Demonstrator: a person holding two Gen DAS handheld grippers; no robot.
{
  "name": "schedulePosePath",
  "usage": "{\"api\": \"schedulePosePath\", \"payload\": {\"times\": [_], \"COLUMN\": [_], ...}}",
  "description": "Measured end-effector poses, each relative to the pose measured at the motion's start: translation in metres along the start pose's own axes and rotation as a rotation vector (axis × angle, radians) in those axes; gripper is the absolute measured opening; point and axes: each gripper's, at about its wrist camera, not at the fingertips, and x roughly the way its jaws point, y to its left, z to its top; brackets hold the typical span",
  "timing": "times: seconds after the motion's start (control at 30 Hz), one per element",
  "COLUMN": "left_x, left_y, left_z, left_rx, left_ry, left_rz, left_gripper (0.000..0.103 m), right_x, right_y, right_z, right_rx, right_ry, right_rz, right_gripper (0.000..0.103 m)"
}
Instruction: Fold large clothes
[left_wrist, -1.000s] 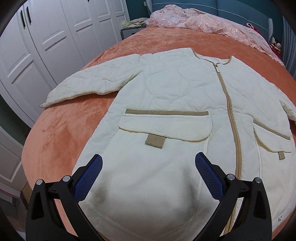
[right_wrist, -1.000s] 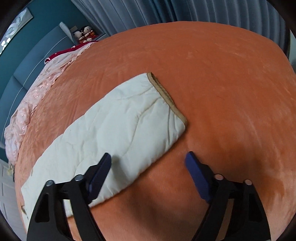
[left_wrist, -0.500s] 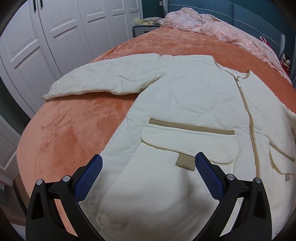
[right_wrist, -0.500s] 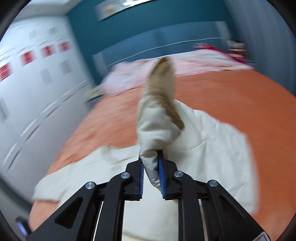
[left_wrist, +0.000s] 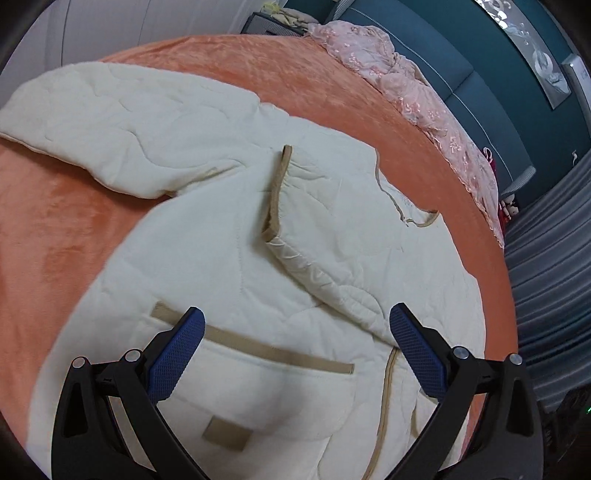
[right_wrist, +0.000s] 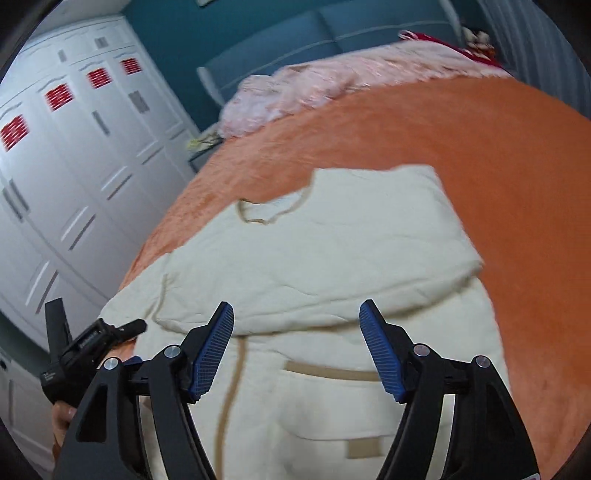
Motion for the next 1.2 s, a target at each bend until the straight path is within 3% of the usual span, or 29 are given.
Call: {"api": "schedulePosePath", "payload": {"times": [0.07,0.13,0.17,0.2,0.23,0.27,0.33,0.37,0.4,0.47,0.53,0.6,0.67,0.77,1.03,1.1,1.17,1.2], "left_x": [0.02,0.033,0.037,0.04,0.042,0.044,0.044,0.042,0.038,0.024,0.005,-0.008,0.003,0.034,0.038,0.022,-0.004,-0.017], "left_y": [-0.001,-0.003,-0.005,-0.009,-0.013,-0.016,-0.019,-0.021,-0.025,-0.031,-0.036,-0.037,-0.033,-0.019,-0.019,-0.018,-0.018,-0.019], "left_z": [0.005,0.009,0.011,0.014,0.016,0.019,0.024,0.026,0.029,0.036,0.036,0.026,0.014,-0.003,-0.022,-0.023,-0.024,-0.023], "left_rx": [-0.041,-0.051,-0.037,-0.014,0.013,0.032,0.037,0.048,0.064,0.097,0.133,0.186,0.229,0.231,0.304,0.297,0.306,0.316], "left_ry": [0.034,0.035,0.027,0.021,0.016,0.022,0.025,0.014,-0.002,-0.051,-0.104,-0.136,-0.12,-0.045,-0.089,-0.088,-0.122,-0.153], "left_rz": [-0.022,0.004,0.017,0.043,0.059,0.065,0.068,0.077,0.079,0.066,0.055,0.079,0.128,0.183,0.235,0.227,0.232,0.246], "left_gripper": [0.098,0.097,0.09,0.083,0.057,0.038,0.021,0.012,0.009,0.007,0.007,0.007,0.007,0.007,0.01,0.016,0.036,0.038], "right_x": [0.002,0.01,0.014,0.02,0.027,0.034,0.046,0.054,0.059,0.057,0.03,0.014,0.027,0.055,0.064,0.051,0.026,0.013], "right_y": [-0.033,-0.053,-0.058,-0.067,-0.075,-0.082,-0.093,-0.096,-0.099,-0.096,-0.079,-0.06,-0.062,-0.081,-0.075,-0.066,-0.052,-0.045], "right_z": [0.003,0.005,0.005,0.007,0.009,0.011,0.019,0.024,0.028,0.038,0.046,0.045,0.035,0.014,0.006,0.006,0.005,0.004], "right_rx": [0.085,0.147,0.176,0.218,0.255,0.289,0.349,0.373,0.386,0.386,0.281,0.151,0.095,0.126,0.026,0.003,-0.031,-0.048], "right_ry": [0.007,0.017,0.022,0.032,0.039,0.041,0.032,0.034,0.042,0.022,-0.07,-0.117,-0.066,0.029,0.035,0.03,-0.023,-0.058], "right_rz": [-0.035,-0.057,-0.058,-0.063,-0.063,-0.06,-0.048,-0.045,-0.05,-0.036,-0.032,-0.086,-0.154,-0.212,-0.309,-0.365,-0.426,-0.446], "right_gripper": [0.069,0.069,0.069,0.069,0.069,0.069,0.066,0.05,0.025,0.01,0.008,0.008,0.008,0.008,0.014,0.026,0.029,0.03]}}
